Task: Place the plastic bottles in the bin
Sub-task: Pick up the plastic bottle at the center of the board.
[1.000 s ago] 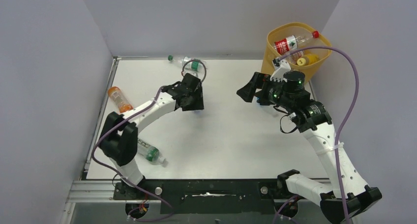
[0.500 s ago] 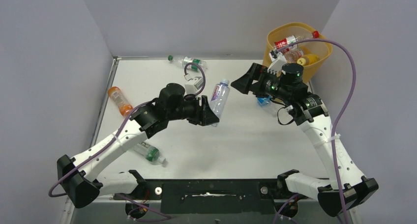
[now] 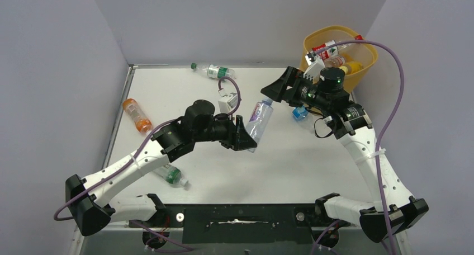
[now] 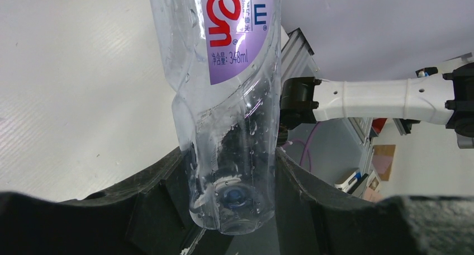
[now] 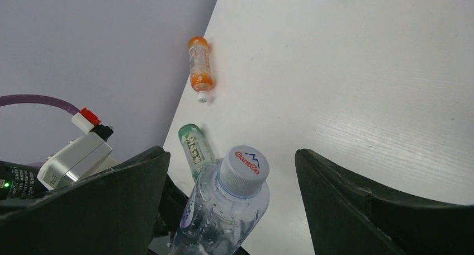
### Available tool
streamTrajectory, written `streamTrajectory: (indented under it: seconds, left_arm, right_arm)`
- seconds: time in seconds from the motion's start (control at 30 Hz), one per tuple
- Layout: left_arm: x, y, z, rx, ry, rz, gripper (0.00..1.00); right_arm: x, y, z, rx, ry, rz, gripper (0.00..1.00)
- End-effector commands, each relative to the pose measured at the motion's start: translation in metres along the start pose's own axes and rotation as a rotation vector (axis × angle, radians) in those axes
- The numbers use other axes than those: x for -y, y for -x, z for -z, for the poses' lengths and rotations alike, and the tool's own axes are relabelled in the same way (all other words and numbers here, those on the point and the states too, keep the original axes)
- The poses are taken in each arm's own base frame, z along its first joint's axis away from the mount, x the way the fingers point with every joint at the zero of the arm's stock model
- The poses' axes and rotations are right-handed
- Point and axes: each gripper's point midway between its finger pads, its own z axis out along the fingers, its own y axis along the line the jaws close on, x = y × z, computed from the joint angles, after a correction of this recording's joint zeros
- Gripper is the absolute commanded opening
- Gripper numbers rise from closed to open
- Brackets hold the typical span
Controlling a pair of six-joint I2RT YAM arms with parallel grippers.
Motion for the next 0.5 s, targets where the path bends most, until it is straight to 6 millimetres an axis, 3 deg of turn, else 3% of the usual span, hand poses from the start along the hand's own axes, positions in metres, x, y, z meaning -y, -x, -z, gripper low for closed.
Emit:
streamTrajectory:
  seconds: [0.0, 0.3, 0.47]
  left_arm:
    - [0.034, 0.025, 0.012, 0.099, -0.112, -0.048, 0.43]
    - [0.042, 0.028, 0.014, 0.114, -0.138, -0.054, 0.43]
    - [0.043, 0.027, 0.014, 0.114, -0.136, -0.055, 0.43]
  right_arm:
    - [-0.015, 0.008, 0.005, 0.034, 0.043, 0.014, 0.84]
    - [-0.021, 0.003, 0.0, 0.01, 0.071, 0.005, 0.62]
    - [-0.028, 0.0, -0.004, -0.004, 0.092, 0.006, 0.41]
